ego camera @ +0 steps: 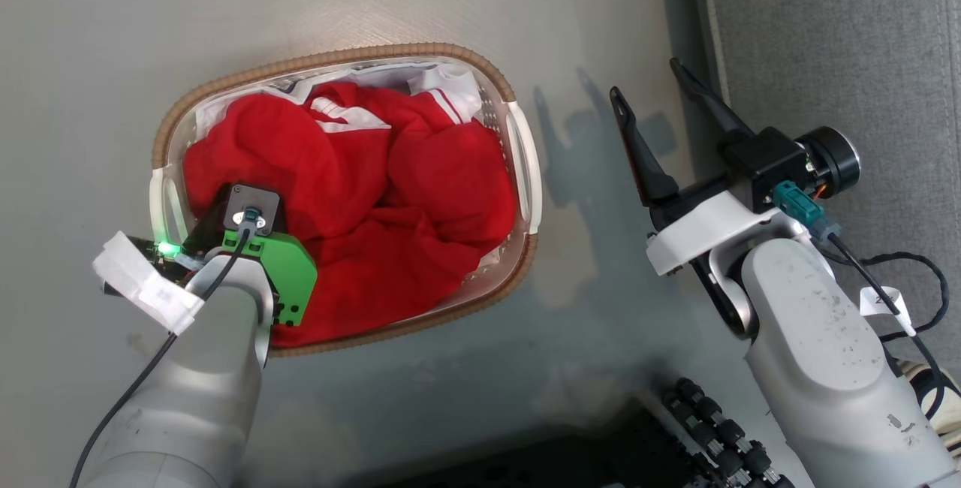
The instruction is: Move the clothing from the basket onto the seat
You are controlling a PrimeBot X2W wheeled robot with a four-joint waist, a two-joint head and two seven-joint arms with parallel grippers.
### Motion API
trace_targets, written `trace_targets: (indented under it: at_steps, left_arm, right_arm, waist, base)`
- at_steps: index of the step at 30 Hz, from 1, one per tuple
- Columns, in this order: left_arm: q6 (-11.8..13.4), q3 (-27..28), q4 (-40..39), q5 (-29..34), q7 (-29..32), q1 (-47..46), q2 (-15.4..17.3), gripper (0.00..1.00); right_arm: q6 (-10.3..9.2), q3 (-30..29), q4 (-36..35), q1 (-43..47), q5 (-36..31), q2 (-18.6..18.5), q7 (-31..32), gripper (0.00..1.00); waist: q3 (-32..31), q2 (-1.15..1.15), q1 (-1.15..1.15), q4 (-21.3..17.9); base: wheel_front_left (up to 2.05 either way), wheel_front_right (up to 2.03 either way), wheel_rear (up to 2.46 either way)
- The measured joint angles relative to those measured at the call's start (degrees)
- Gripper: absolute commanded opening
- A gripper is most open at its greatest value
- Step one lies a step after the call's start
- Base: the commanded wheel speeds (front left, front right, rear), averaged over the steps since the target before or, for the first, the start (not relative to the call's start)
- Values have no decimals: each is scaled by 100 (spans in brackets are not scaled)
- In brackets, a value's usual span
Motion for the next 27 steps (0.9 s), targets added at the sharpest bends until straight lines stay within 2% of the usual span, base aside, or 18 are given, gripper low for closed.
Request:
trace_targets:
  at_steps: [1,7,15,23,27]
  left_arm:
    - [-40,24,7,-64,-18,-2,3,0]
    - [-162,41,53,-218,-34,42,-40,0]
    - [-172,-21,-141,-318,-186,547,-104,0]
    - [-160,-68,-1536,-437,-209,1457,-201,0]
    - [-280,-93,-2210,-467,-210,1785,-216,0]
  right_arm:
    - [1,-1,16,0,4,8,0,100]
    - [1,4,135,12,113,68,0,100]
    - [0,-66,322,231,169,162,0,100]
    - [1,-166,480,673,187,137,0,100]
    - [0,-258,494,920,159,107,0,100]
  waist:
    - [-6,0,0,-13]
    - [-191,0,0,-25]
    - [-722,0,0,-18]
    - [-1489,0,0,97]
    - [-1899,0,0,184]
  base:
    - [0,0,0]
    - [0,0,0]
    - [0,0,0]
    - [0,0,0]
    - [0,0,0]
